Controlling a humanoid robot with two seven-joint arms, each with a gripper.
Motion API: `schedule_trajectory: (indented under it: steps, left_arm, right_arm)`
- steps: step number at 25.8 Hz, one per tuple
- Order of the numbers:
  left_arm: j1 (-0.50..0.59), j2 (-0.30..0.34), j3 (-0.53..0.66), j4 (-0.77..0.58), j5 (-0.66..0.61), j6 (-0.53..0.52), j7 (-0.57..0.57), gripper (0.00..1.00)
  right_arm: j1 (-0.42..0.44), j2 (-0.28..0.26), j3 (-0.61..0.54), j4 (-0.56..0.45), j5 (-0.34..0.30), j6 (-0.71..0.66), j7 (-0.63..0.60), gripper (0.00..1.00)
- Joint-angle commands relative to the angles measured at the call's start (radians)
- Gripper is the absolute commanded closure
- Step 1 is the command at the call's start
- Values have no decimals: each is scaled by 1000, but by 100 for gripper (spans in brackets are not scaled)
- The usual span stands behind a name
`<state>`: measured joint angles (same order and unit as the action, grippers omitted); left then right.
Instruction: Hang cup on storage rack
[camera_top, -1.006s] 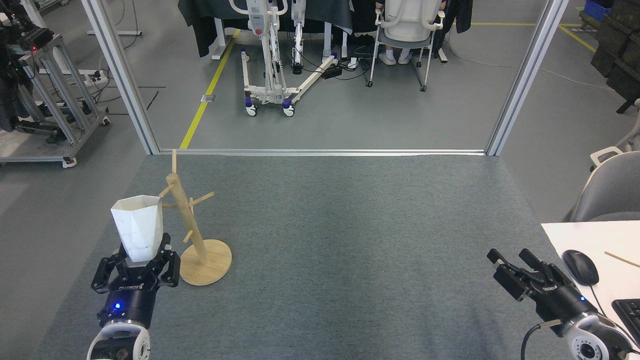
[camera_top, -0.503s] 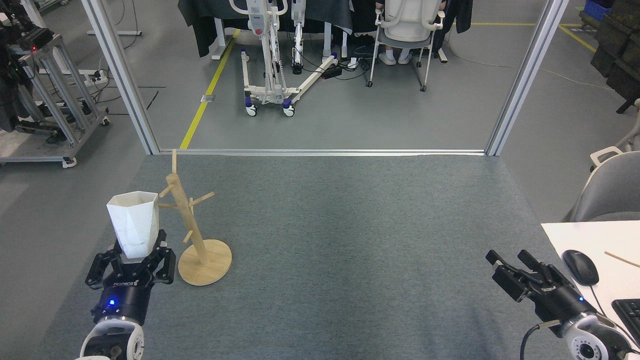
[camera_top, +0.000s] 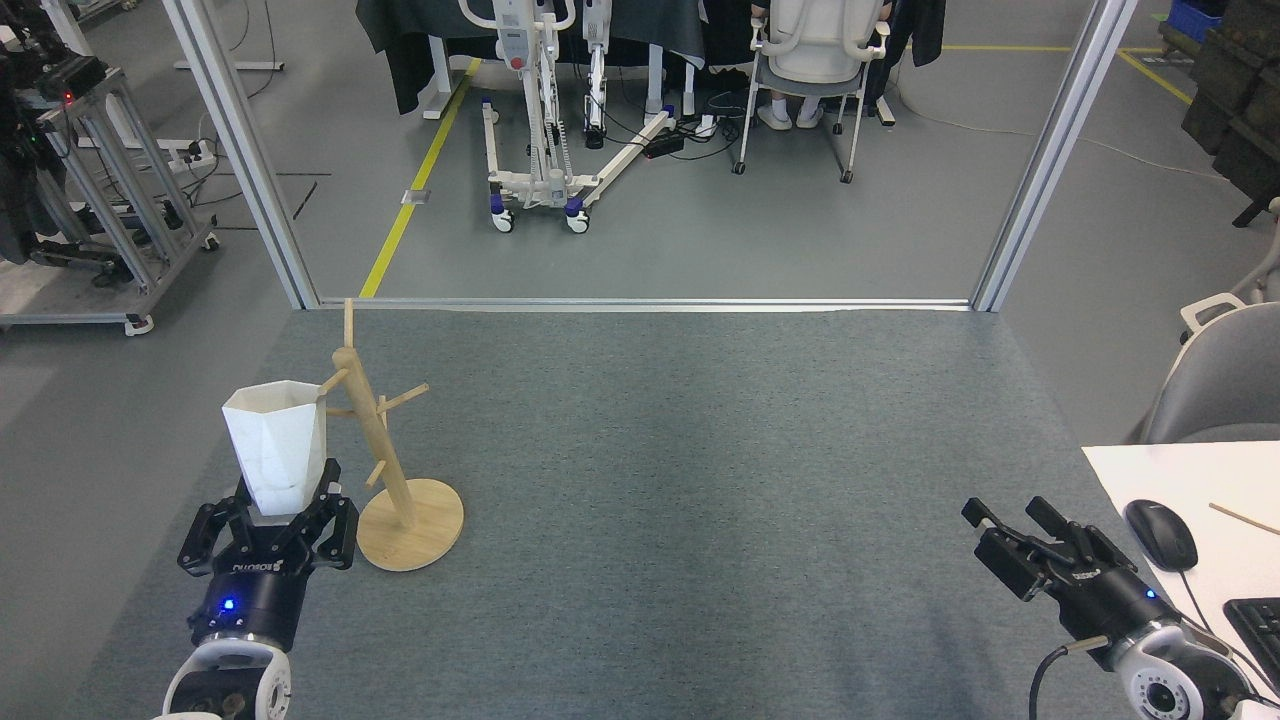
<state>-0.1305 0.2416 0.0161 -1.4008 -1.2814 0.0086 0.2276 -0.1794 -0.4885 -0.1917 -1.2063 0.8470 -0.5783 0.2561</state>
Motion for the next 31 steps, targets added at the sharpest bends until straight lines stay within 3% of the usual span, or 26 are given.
schedule_trajectory:
  steps: [1, 5, 14, 23, 31]
  left_arm:
    - [0, -2, -5, -3, -1, -1, 1, 83]
    - [-1, -4, -18, -3, -1, -1, 10, 83]
    - [-3, -10, -31, 0, -1, -39, 12, 83]
    - [-3, -15, -47, 13, -1, -39, 10, 82]
    - [-8, -19, -47, 37, -2, -39, 10, 78]
  right_arm:
    - [-2, 5, 0, 1, 4, 2, 0, 1]
    - [-3, 28, 0, -3, 44, 2, 0, 1]
    - [4, 28, 14, -4, 50, 120, 0, 1]
    - [12, 25, 84, -9, 49, 152, -1, 1]
    - [23, 19, 184, -32, 84, 387, -11, 1]
